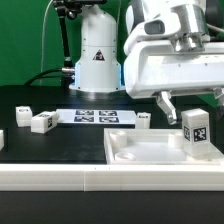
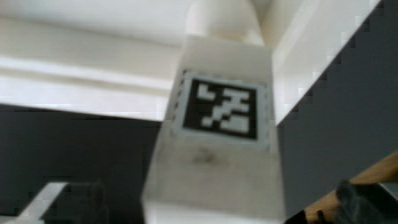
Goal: Assemble one leg
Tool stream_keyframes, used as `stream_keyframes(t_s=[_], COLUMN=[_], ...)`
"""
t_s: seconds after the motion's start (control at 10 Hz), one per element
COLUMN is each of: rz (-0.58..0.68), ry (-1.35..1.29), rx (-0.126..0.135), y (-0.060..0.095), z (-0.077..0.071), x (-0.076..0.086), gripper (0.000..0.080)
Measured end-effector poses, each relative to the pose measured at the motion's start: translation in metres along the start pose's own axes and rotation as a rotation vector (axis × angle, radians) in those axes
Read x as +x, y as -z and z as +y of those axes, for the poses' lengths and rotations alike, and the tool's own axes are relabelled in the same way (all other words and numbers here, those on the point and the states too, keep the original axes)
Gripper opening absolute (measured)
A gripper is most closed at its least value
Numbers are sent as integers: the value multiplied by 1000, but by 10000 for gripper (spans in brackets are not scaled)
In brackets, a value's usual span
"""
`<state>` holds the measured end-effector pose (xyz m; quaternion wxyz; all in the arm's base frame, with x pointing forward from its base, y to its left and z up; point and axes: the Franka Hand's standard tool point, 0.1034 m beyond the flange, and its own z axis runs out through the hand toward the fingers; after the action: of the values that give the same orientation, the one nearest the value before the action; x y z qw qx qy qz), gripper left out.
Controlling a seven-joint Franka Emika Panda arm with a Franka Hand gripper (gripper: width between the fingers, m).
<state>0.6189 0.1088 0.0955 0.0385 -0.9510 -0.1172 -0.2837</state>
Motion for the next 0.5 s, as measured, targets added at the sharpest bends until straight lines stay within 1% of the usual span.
stream_keyframes(t_s=[0.1, 0.2, 0.3, 0.4, 0.5], rz=[-40, -31, -48, -143, -173], ry=[-2, -4, -7, -7, -8], rx=[3, -2, 0, 21, 27], y=[3, 4, 1, -2, -2], z=[4, 9, 10, 6, 7], x=[1, 3, -1, -5, 0], gripper=[649, 649, 649, 649, 649])
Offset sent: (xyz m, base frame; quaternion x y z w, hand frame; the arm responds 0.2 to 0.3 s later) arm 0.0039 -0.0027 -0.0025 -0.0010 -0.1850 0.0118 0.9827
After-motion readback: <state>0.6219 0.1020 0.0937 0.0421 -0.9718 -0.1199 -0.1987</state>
